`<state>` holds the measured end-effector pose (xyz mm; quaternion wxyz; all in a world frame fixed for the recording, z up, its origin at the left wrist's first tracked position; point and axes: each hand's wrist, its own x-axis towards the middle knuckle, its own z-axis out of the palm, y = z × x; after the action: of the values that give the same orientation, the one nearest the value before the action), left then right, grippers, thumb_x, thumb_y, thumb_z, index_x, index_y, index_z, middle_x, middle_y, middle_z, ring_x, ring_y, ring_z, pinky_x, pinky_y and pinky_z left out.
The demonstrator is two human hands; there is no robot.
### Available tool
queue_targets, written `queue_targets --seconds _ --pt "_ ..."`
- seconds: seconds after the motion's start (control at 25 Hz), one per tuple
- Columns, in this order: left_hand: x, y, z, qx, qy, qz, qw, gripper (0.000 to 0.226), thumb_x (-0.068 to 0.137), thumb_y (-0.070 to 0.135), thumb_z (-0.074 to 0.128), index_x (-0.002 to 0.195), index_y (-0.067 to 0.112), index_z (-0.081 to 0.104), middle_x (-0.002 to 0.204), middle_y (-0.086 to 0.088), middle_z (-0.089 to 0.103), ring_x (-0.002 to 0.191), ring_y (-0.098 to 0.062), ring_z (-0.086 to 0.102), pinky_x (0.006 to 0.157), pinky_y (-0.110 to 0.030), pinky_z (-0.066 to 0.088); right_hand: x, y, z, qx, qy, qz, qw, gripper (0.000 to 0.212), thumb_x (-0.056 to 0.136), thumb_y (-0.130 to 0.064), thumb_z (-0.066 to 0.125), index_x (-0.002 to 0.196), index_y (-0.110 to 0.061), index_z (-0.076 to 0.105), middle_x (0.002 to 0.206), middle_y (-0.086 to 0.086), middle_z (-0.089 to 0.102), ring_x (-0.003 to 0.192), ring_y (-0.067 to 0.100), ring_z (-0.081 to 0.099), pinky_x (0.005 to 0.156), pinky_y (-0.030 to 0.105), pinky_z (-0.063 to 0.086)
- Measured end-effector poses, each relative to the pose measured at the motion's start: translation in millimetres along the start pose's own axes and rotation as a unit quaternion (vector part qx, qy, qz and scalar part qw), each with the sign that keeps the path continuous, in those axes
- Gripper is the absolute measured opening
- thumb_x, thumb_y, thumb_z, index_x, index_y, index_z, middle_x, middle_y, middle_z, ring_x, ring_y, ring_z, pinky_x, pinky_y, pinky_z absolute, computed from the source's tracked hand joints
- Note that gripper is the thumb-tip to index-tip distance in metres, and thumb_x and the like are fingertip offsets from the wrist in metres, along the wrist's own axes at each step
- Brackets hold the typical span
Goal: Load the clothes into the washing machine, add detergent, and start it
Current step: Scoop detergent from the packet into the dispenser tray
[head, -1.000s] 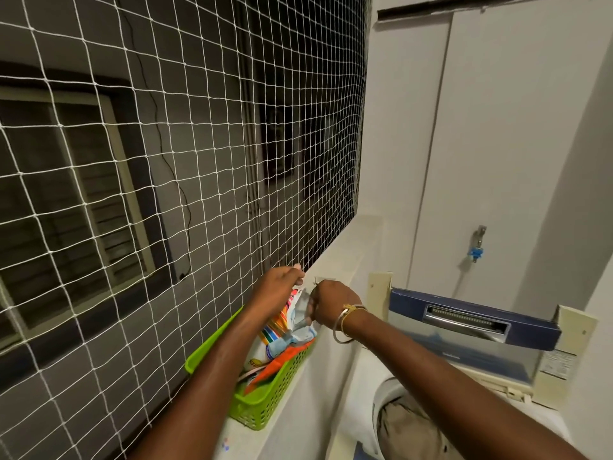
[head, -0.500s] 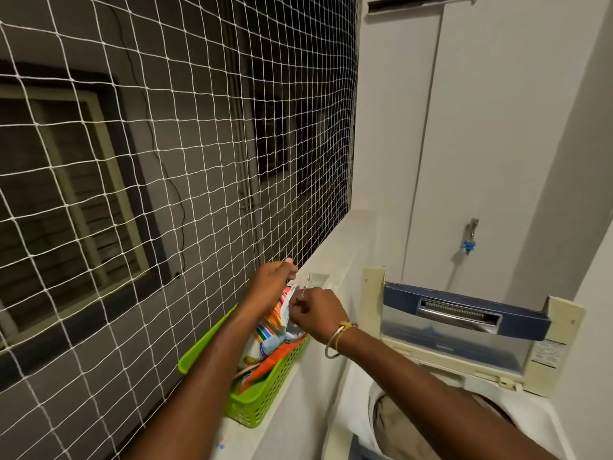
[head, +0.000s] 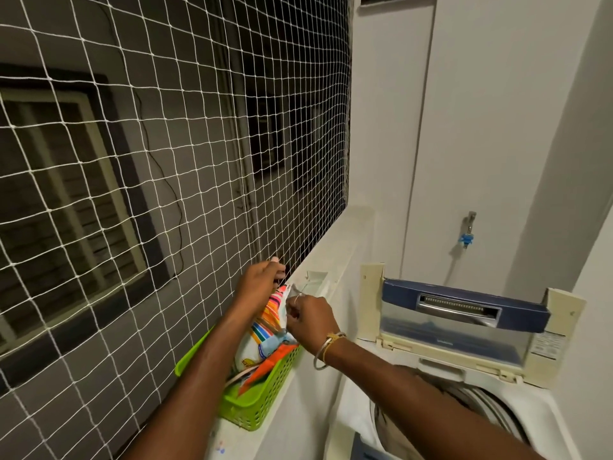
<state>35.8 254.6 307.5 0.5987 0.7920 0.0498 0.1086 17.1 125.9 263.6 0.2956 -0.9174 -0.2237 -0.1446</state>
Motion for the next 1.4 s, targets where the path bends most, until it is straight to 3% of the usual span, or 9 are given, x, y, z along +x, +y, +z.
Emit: queue_targets --seconds 0.12,0.24,0.36,0.52,0.76,0.88,1.08,1.24,1.4 --pt "2.4 -2.8 -4.6 -0.001 0.005 -0.01 1.0 0.033 0.102 0.034 0.045 0.107 0.014 0.07 0.104 -0.002 0.071 0.096 -0.021 0.065 0.08 -0.032 0.049 0.1 2.6 -2.0 0.036 -0.005 0.003 0.999 0.019 0.085 -0.009 0.055 0.079 -0.01 0.073 0.078 0.009 0.071 0.063 0.016 0.05 0.053 0.021 0.031" --pt "5.5 -7.4 -7.7 0.004 0.004 -0.008 1.0 0.033 0.102 0.035 0.044 0.106 0.015 0.071 0.104 -0.002 0.072 0.096 -0.022 0.065 0.082 -0.034 0.05 5.3 5.2 -3.5 0.059 0.013 0.02 0.998 0.021 0.085 -0.011 0.055 0.08 -0.012 0.075 0.079 0.007 0.073 0.061 0.012 0.05 0.054 0.022 0.031" --pt "5.9 -9.8 -8.7 0.018 0.003 -0.002 1.0 0.036 0.103 0.038 0.042 0.106 0.016 0.071 0.103 0.0 0.072 0.095 -0.021 0.065 0.076 -0.03 0.048 7.1 1.6 0.7 0.06 0.01 0.042 0.997 0.023 0.092 -0.013 0.053 0.089 -0.006 0.076 0.087 0.013 0.074 0.066 0.019 0.055 0.053 0.018 0.03" --pt "9.4 -9.5 -6.8 0.015 0.004 -0.001 1.0 0.033 0.102 0.033 0.043 0.106 0.015 0.07 0.104 -0.002 0.071 0.095 -0.023 0.064 0.071 -0.027 0.047 12.6 -0.1 4.9 0.057 -0.03 0.087 0.994 0.024 0.094 -0.021 0.058 0.106 -0.006 0.074 0.102 0.013 0.073 0.089 0.027 0.066 0.069 0.022 0.04" --pt "10.5 -9.5 1.5 0.011 -0.005 -0.003 1.0 0.036 0.104 0.032 0.041 0.113 0.01 0.068 0.107 -0.004 0.069 0.09 -0.015 0.062 0.066 -0.024 0.042 16.6 -1.8 11.5 0.073 -0.057 0.109 0.99 0.035 0.086 -0.043 0.07 0.108 -0.016 0.074 0.104 0.006 0.074 0.089 0.023 0.068 0.083 0.028 0.054" --pt "14.5 -11.0 -3.6 0.018 -0.007 -0.004 1.0 0.035 0.103 0.034 0.042 0.112 0.013 0.069 0.108 -0.003 0.069 0.094 -0.017 0.063 0.07 -0.026 0.044 17.5 0.3 3.1 0.127 -0.045 0.142 0.981 0.023 0.089 -0.03 0.068 0.102 -0.014 0.077 0.098 0.006 0.075 0.088 0.023 0.069 0.078 0.027 0.055" --pt "23.6 -15.1 -6.1 0.015 -0.002 -0.014 1.0 0.033 0.101 0.037 0.045 0.104 0.018 0.07 0.106 0.001 0.07 0.099 -0.023 0.064 0.088 -0.038 0.048 25.8 12.6 -18.1 0.184 -0.01 0.186 0.965 0.006 0.073 -0.014 0.074 0.072 -0.016 0.08 0.073 -0.004 0.075 0.076 0.015 0.07 0.073 0.032 0.06" --pt "31.0 -9.7 -1.3 0.021 -0.009 -0.026 0.999 0.035 0.101 0.044 0.043 0.105 0.021 0.069 0.108 0.005 0.069 0.098 -0.016 0.063 0.084 -0.035 0.047 32.3 23.1 -36.8 0.231 -0.002 0.22 0.948 0.008 0.066 -0.009 0.079 0.068 -0.016 0.079 0.069 -0.005 0.074 0.071 0.012 0.069 0.061 0.024 0.056" --pt "41.5 -4.5 5.2 0.018 -0.021 -0.036 0.999 0.037 0.101 0.046 0.041 0.109 0.02 0.067 0.112 0.004 0.068 0.1 -0.017 0.062 0.091 -0.039 0.047 36.5 34.4 -51.7 0.264 0.011 0.236 0.935 0.011 0.062 -0.004 0.082 0.068 -0.012 0.079 0.072 -0.002 0.075 0.076 0.016 0.071 0.068 0.024 0.054"
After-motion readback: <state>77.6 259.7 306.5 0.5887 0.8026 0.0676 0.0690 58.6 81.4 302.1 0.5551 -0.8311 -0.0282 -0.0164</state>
